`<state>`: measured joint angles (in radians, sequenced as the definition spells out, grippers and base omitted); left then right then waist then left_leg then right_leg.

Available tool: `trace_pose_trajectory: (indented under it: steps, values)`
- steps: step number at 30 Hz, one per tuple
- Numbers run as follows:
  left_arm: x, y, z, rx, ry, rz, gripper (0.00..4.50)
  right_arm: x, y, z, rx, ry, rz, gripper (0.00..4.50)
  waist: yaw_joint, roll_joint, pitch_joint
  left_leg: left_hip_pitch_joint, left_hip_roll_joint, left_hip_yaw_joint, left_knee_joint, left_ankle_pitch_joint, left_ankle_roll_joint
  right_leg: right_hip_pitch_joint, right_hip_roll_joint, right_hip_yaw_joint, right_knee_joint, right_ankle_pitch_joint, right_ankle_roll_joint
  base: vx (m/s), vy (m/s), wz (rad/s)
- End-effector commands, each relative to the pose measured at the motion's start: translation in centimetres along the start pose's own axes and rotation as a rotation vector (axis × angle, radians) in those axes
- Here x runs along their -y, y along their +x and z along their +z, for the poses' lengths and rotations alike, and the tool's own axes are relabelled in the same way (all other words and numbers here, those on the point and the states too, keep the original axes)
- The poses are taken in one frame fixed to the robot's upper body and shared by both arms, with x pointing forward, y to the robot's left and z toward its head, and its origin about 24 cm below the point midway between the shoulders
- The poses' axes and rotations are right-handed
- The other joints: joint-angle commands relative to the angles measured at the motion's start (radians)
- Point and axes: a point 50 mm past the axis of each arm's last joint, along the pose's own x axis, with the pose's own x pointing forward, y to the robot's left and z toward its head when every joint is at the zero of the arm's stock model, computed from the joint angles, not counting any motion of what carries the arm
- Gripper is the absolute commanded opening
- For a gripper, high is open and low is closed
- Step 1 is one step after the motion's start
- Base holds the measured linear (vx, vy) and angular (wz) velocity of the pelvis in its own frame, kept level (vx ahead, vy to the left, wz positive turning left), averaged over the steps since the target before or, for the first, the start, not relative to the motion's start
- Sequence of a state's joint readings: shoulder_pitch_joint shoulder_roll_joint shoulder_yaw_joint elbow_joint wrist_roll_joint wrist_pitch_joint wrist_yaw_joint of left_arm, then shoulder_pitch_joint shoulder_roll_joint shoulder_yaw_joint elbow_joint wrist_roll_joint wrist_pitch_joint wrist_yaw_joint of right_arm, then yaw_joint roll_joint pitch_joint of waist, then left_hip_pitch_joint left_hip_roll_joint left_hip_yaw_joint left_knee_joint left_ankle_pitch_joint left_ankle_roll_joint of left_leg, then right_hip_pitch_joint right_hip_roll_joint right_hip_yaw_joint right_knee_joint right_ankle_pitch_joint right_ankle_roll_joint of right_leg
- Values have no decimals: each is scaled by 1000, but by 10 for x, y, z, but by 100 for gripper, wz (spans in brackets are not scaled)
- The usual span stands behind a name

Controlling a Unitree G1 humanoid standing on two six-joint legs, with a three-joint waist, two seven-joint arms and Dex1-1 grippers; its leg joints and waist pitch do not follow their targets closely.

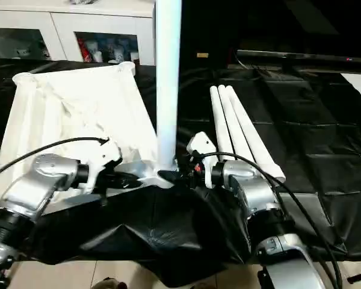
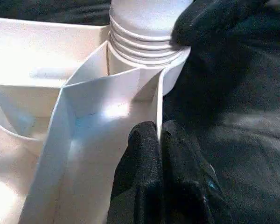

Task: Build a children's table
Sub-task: Rotate leg to tighten

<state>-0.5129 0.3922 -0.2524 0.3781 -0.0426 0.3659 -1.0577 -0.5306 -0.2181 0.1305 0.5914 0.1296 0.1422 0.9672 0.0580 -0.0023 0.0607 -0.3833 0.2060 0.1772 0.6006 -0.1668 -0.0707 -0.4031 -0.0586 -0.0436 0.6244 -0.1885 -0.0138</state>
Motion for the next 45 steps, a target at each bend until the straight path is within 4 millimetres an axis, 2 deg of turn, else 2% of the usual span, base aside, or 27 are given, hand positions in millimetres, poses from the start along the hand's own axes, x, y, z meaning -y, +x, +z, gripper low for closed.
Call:
trace_pose_trajectory:
  steps: [1,5,6,8,11,12,14,15,17,19,21,23,24,26,29,30,33,34,35,41,45]
  values:
    - [0,12,29,82,44,24,0,-15,19,-9,-42,14,37,274,-5,3,-68,21,21,-4,-73,-235,2,44,-67,40,-80,-212,-219,0,0,0]
    - [-6,33,44,102,-11,167,0,-8,45,-10,-44,95,-233,274,-14,2,-65,25,18,-6,-73,-264,-17,37,-69,40,-89,-297,-200,0,0,0]
    - [-8,41,51,118,-45,221,0,-7,53,-8,-29,150,-320,274,-17,2,-66,25,17,-7,-73,-267,-26,38,-69,40,-89,-316,-194,0,0,0]
    - [-9,47,57,136,-69,261,0,-7,61,-5,-15,205,-387,274,-22,2,-69,19,16,-10,-74,-252,-26,43,-71,39,-88,-299,-190,0,0,0]
    - [-8,50,63,151,-59,274,0,-9,69,-1,-5,234,-413,274,-23,3,-76,14,15,-8,-69,-199,-3,48,-67,39,-79,-187,-201,0,0,0]
    - [-7,53,68,168,-41,273,0,-13,77,7,5,205,-407,274,-24,4,-78,13,15,-7,-68,-181,7,47,-66,39,-75,-138,-214,0,0,0]
    - [-6,53,69,178,-21,267,0,-16,80,10,12,170,-389,274,-22,7,-79,13,15,-6,-65,-165,19,50,-67,38,-71,-94,-228,0,0,0]
    - [-5,52,68,179,-3,256,0,-17,80,11,21,151,-365,309,-21,2,-78,13,16,-4,-66,-162,28,51,-65,37,-71,-78,-233,0,0,0]
    - [-4,51,67,178,11,244,0,-17,80,12,34,140,-347,344,-20,4,-77,13,16,-4,-67,-159,34,52,-66,37,-71,-72,-238,0,0,0]
    - [-4,49,63,171,0,238,0,-15,77,12,45,141,-337,350,-22,0,-75,14,17,-4,-68,-181,33,53,-68,37,-74,-108,-237,0,0,0]
    - [-4,46,59,163,-2,234,0,-12,74,12,49,130,-330,387,-23,2,-73,15,18,-4,-69,-194,30,51,-69,38,-77,-137,-234,0,0,0]
    - [-6,39,52,155,12,224,0,-7,63,12,39,76,-297,391,-22,0,-73,15,19,-5,-70,-204,31,52,-69,38,-78,-155,-227,0,0,0]
    - [-8,36,50,153,13,223,0,-5,57,11,31,52,-278,416,-22,-1,-73,14,20,-5,-70,-200,33,51,-68,38,-78,-151,-226,0,0,0]
    - [-8,33,48,150,17,216,0,-3,51,11,25,32,-258,416,-18,-2,-73,15,20,-4,-70,-190,38,52,-68,38,-77,-135,-226,0,0,0]
    - [-10,26,45,142,28,188,0,3,35,10,11,-3,-217,443,-17,-3,-71,15,19,-3,-70,-198,39,52,-68,38,-78,-149,-228,0,0,0]
    - [-10,21,42,136,37,157,0,8,24,10,-1,-20,-200,443,-15,-3,-72,15,21,-3,-69,-198,39,51,-69,39,-77,-152,-225,0,0,0]
    - [-7,14,37,119,48,98,0,14,12,10,-21,-60,-186,443,-14,-3,-73,15,21,-4,-69,-186,42,50,-69,38,-75,-142,-231,0,0,0]
    - [-6,12,35,115,54,76,0,15,8,11,-26,-74,-185,443,-12,9,-72,18,22,-3,-68,-193,39,46,-69,40,-76,-147,-236,0,0,0]
    - [-5,11,35,114,57,68,0,16,6,11,-28,-79,-185,443,-13,5,-71,17,22,-2,-68,-198,37,46,-67,39,-78,-148,-235,0,0,0]
    - [5,-3,25,79,83,-81,0,15,-7,14,-54,-121,-92,443,-1,7,-73,18,24,-3,-70,-195,33,49,-65,39,-71,-113,-241,0,0,0]
    - [6,-6,23,67,86,-98,0,12,-7,14,-55,-116,-51,443,-1,7,-70,22,24,-3,-73,-223,21,45,-66,39,-76,-158,-235,0,0,0]
